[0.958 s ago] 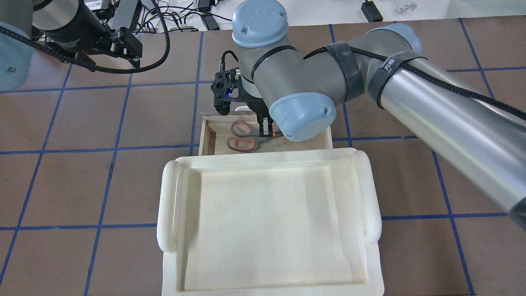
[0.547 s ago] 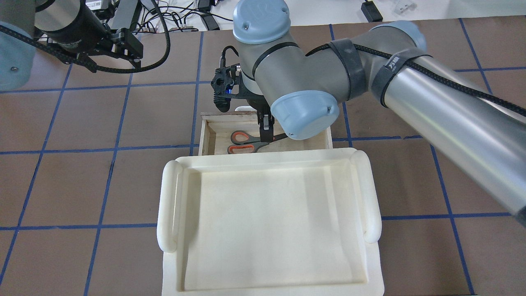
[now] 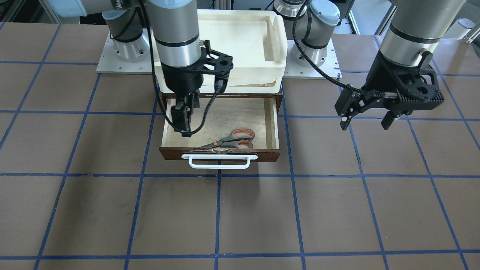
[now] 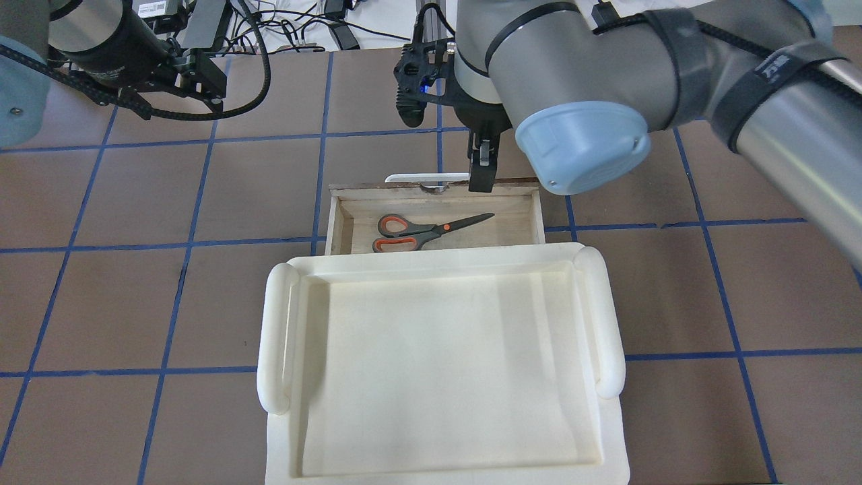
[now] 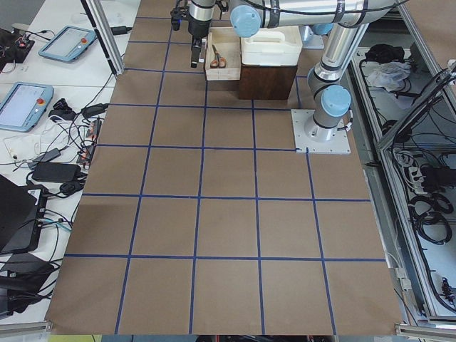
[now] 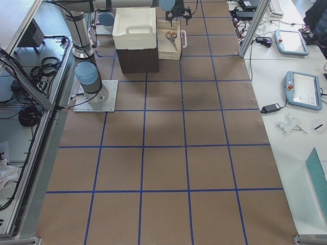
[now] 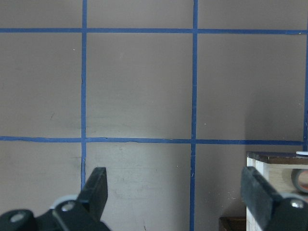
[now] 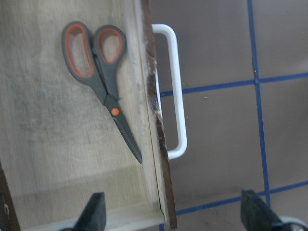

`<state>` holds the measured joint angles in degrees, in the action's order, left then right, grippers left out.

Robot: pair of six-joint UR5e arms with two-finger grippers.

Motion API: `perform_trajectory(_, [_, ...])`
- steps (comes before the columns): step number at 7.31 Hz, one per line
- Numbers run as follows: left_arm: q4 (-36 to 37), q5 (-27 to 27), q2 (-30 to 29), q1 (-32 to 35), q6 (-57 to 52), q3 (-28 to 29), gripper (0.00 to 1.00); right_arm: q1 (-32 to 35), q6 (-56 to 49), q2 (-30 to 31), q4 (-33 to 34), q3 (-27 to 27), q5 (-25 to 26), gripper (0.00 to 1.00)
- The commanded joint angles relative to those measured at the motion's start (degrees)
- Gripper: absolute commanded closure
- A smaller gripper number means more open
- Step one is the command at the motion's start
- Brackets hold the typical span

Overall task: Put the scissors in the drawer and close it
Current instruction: 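Lower the scissors into the drawer and open the right gripper, then raise the right gripper away while the left arm swings toward the drawer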

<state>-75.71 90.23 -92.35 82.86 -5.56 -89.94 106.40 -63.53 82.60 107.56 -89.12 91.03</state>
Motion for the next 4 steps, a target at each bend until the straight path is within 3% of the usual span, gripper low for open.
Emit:
perform_trajectory(1, [0.9,0.0,-1.5,-0.5,1.1,0.6,0.00,-7.1,5.7,4.9,-3.6,-0.3,-0.1,0.00])
perform_trajectory(4, [3.9,-0.7,-7.4,1.2,4.9,5.0,0.00,-13.5,18.3,9.8,-9.2,-0.2,-0.3,0.00])
